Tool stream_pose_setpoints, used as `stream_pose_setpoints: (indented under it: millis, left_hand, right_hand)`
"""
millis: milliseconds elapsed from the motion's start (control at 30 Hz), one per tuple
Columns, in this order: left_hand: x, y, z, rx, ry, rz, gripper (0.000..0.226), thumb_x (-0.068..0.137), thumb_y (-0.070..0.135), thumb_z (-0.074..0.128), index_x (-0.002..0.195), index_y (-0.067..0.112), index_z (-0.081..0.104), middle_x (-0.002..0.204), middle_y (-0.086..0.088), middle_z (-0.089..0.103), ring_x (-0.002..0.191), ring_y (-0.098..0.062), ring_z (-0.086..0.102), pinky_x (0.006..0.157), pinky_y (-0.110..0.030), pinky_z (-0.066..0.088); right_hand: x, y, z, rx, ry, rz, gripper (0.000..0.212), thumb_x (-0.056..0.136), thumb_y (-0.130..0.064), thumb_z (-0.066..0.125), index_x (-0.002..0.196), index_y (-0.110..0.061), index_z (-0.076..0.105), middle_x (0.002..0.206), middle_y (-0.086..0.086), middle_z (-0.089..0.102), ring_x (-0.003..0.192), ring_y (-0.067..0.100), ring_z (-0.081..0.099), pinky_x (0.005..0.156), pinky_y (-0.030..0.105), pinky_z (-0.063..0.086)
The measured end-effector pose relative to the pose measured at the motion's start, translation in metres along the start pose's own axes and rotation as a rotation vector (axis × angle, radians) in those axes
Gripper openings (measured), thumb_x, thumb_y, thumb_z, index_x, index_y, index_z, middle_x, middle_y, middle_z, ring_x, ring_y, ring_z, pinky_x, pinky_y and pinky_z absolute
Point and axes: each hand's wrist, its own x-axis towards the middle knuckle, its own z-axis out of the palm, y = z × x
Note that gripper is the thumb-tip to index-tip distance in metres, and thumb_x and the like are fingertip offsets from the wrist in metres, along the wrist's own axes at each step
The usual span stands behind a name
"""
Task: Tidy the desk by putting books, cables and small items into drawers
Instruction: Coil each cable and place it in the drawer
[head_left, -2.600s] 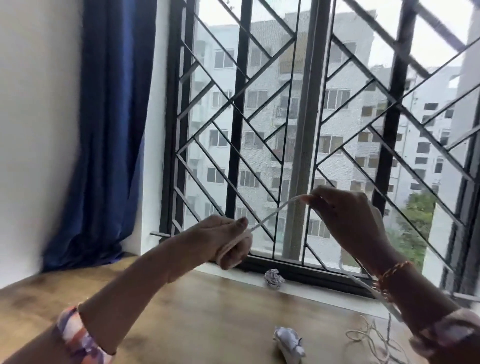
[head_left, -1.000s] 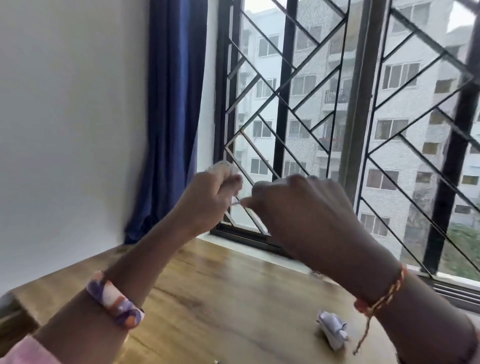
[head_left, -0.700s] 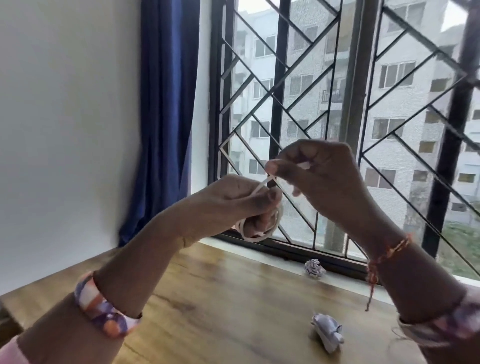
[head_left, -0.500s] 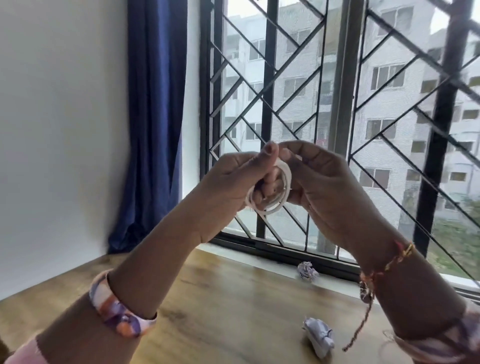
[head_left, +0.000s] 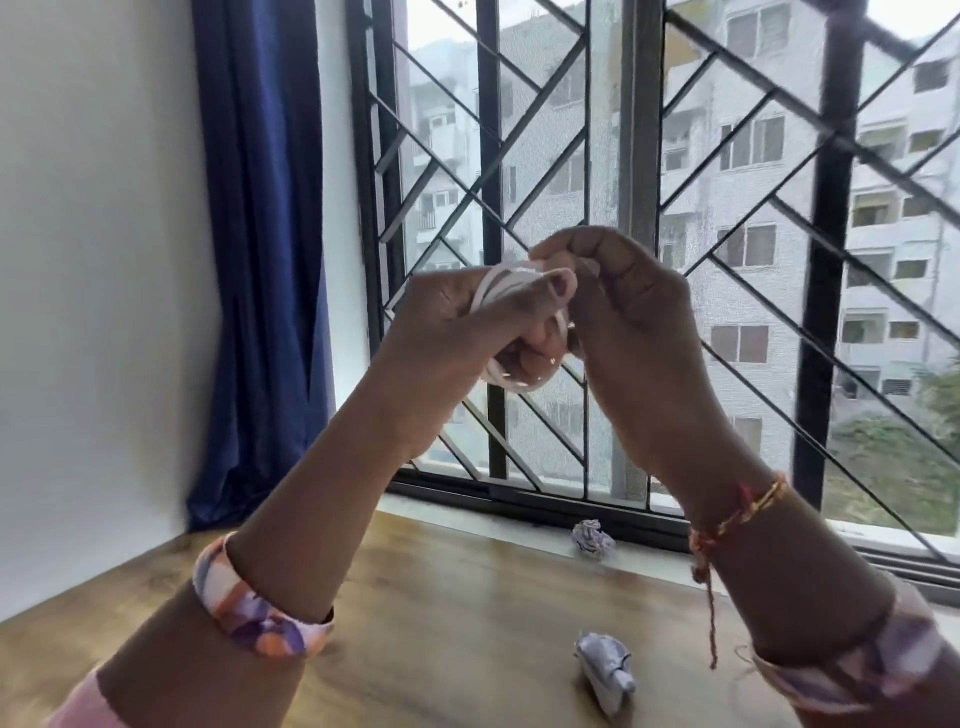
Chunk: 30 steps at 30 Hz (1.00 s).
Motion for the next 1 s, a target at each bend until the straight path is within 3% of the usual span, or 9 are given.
stream_pose_setpoints:
  millis: [100, 267, 333, 433, 500, 600, 767, 900, 1000]
  left_hand:
    - [-0.005, -0.002, 0.012, -0.052, 0.096, 0.006, 0.033, 0.079, 0.020, 0.065, 0.046, 0.019, 0.061, 0.048, 0.002, 0.059, 0.043, -0.010, 0.052, 0.047, -0.018, 0.044]
    - [-0.008, -0.006, 0.026, 0.038, 0.202, 0.081, 0.021, 0.070, 0.021, 0.074, 0.054, 0.013, 0.063, 0.049, 0.002, 0.058, 0.043, -0.012, 0.051, 0.048, -0.021, 0.043]
    - [-0.005, -0.005, 0.025, -0.078, 0.203, -0.040, 0.023, 0.071, 0.020, 0.076, 0.053, 0.014, 0.063, 0.050, 0.002, 0.059, 0.045, -0.011, 0.052, 0.049, -0.019, 0.044]
    - [0.002, -0.006, 0.020, -0.462, 0.097, -0.371, 0.016, 0.068, 0.028, 0.067, 0.065, 0.012, 0.066, 0.057, 0.001, 0.062, 0.051, -0.008, 0.058, 0.051, -0.019, 0.052]
    - [0.004, -0.013, 0.022, -0.502, 0.066, -0.433, 0.019, 0.069, 0.029, 0.065, 0.073, 0.011, 0.068, 0.058, 0.001, 0.062, 0.052, -0.009, 0.058, 0.052, -0.021, 0.053]
    - [0.007, -0.027, 0.032, -0.375, 0.057, -0.366, 0.019, 0.069, 0.026, 0.065, 0.055, 0.014, 0.066, 0.055, 0.001, 0.061, 0.049, -0.008, 0.056, 0.052, -0.018, 0.051]
    - [0.015, -0.045, 0.024, 0.312, 0.091, -0.124, 0.037, 0.064, 0.041, 0.069, 0.066, 0.004, 0.067, 0.055, -0.003, 0.059, 0.051, -0.013, 0.051, 0.053, -0.018, 0.043]
    - [0.015, -0.046, 0.022, 0.391, -0.059, -0.154, 0.019, 0.074, 0.034, 0.064, 0.078, 0.015, 0.067, 0.061, 0.003, 0.064, 0.060, -0.008, 0.058, 0.060, -0.017, 0.046]
    - [0.014, -0.052, 0.025, 0.652, -0.014, -0.033, 0.012, 0.088, 0.022, 0.058, 0.090, 0.012, 0.064, 0.068, 0.011, 0.059, 0.060, -0.002, 0.053, 0.060, -0.016, 0.041]
  right_hand:
    - [-0.007, 0.004, -0.002, -0.122, 0.057, -0.135, 0.017, 0.091, -0.006, 0.046, 0.087, -0.011, 0.062, 0.067, 0.003, 0.060, 0.059, 0.022, 0.054, 0.054, 0.040, 0.048]
    - [-0.005, 0.008, -0.007, -0.219, 0.048, -0.228, 0.018, 0.089, -0.007, 0.045, 0.089, -0.017, 0.059, 0.068, -0.001, 0.060, 0.058, 0.017, 0.057, 0.048, 0.030, 0.045]
    - [0.000, 0.008, -0.012, -0.236, 0.028, -0.236, 0.017, 0.090, -0.007, 0.046, 0.087, -0.015, 0.060, 0.067, -0.002, 0.059, 0.057, 0.014, 0.052, 0.051, 0.029, 0.042]
    - [0.003, 0.014, -0.020, -0.213, 0.040, -0.182, 0.016, 0.091, -0.006, 0.050, 0.083, -0.011, 0.062, 0.066, -0.006, 0.059, 0.058, 0.009, 0.049, 0.055, 0.026, 0.039]
    - [0.001, 0.023, -0.025, -0.258, 0.088, -0.161, 0.016, 0.090, -0.008, 0.050, 0.081, -0.012, 0.063, 0.068, -0.008, 0.060, 0.061, 0.006, 0.052, 0.058, 0.025, 0.042]
    - [0.002, 0.038, -0.032, -0.322, 0.124, -0.149, 0.018, 0.090, -0.008, 0.049, 0.081, -0.018, 0.061, 0.070, -0.013, 0.059, 0.067, 0.006, 0.055, 0.064, 0.028, 0.047]
    - [0.005, 0.052, -0.039, -0.336, 0.112, -0.175, 0.014, 0.089, -0.011, 0.050, 0.084, -0.013, 0.064, 0.075, -0.007, 0.062, 0.064, 0.004, 0.054, 0.059, 0.023, 0.044]
    - [0.002, 0.059, -0.039, -0.297, 0.115, -0.111, 0.014, 0.091, -0.010, 0.052, 0.084, -0.014, 0.064, 0.072, -0.010, 0.062, 0.062, 0.002, 0.054, 0.058, 0.023, 0.044]
    - [0.000, 0.061, -0.038, -0.138, 0.114, 0.029, 0.013, 0.092, -0.011, 0.054, 0.083, -0.015, 0.062, 0.068, -0.008, 0.059, 0.058, 0.004, 0.050, 0.055, 0.024, 0.039]
